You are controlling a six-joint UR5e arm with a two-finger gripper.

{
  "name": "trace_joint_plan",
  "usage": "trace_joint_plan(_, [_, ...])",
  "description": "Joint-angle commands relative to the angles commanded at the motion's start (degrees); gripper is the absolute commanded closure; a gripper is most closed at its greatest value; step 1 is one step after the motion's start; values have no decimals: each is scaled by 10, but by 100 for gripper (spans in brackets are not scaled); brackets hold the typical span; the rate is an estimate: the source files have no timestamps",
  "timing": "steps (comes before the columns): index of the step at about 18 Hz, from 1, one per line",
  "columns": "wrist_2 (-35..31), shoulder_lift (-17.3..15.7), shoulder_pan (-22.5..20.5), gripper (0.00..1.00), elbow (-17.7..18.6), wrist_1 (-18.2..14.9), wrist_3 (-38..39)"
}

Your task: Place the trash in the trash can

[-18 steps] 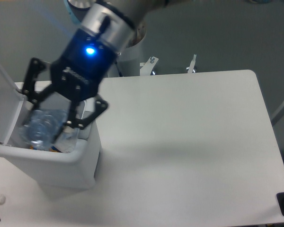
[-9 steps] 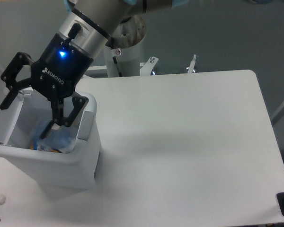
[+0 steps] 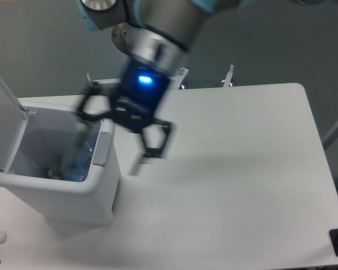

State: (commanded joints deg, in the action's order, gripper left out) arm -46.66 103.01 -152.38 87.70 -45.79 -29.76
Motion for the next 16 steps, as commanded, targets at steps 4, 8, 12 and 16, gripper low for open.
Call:
trace_joint_plan(4, [-97, 2, -68, 0, 55, -2, -150])
trace_joint_plan(8, [-207, 32, -95, 0, 55, -1, -227])
trace_joint_plan(12, [-318, 51, -128, 0, 56, -3, -312])
trace_joint_plan(16, [-439, 61, -124, 0, 76, -9, -401])
